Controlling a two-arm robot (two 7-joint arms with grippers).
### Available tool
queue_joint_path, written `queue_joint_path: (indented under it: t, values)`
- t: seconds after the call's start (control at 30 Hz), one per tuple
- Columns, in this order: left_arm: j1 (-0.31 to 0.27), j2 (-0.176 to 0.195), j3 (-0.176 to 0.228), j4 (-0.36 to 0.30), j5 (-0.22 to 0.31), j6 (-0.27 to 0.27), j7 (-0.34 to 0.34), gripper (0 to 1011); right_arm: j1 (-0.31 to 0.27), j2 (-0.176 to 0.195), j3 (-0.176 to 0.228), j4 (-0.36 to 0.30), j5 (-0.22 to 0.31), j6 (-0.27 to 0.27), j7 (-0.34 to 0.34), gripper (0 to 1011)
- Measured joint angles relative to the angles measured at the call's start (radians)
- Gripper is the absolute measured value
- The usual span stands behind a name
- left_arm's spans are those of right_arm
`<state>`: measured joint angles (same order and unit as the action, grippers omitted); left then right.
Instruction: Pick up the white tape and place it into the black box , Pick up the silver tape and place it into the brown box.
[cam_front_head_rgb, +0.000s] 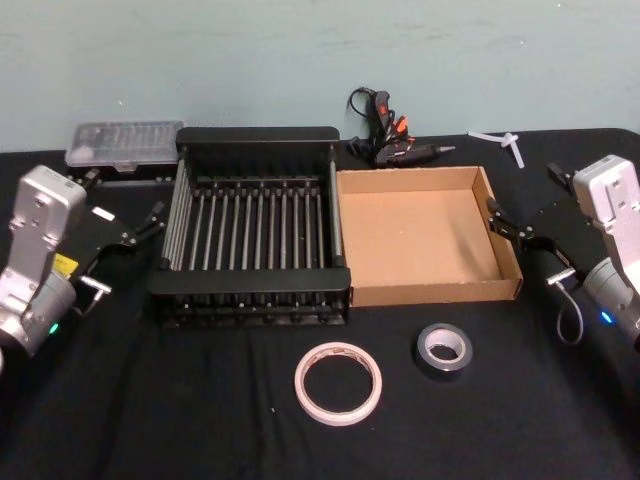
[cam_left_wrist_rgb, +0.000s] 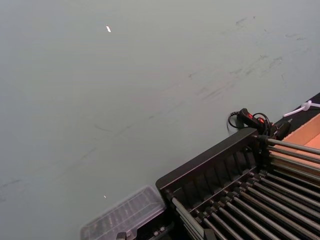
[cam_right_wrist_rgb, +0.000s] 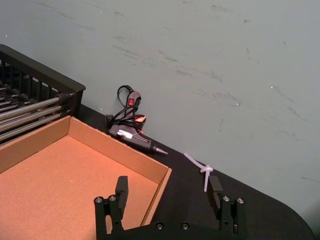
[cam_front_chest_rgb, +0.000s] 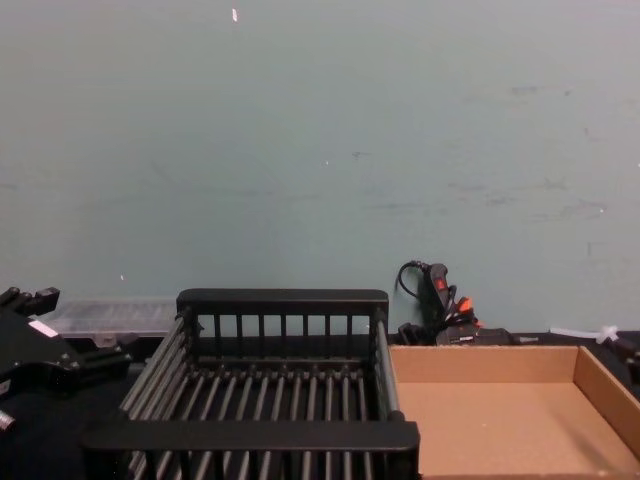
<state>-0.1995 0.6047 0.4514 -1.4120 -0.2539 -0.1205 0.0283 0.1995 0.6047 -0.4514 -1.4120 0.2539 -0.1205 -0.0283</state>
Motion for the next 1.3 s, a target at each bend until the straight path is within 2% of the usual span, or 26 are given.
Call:
queue_joint_path:
  t: [1.3]
  values:
    - [0.0,0.0,0.0,0.0,0.0,0.0,0.0,1001,0.0,0.0,0.0,0.0,0.0,0.0,0.0,1002]
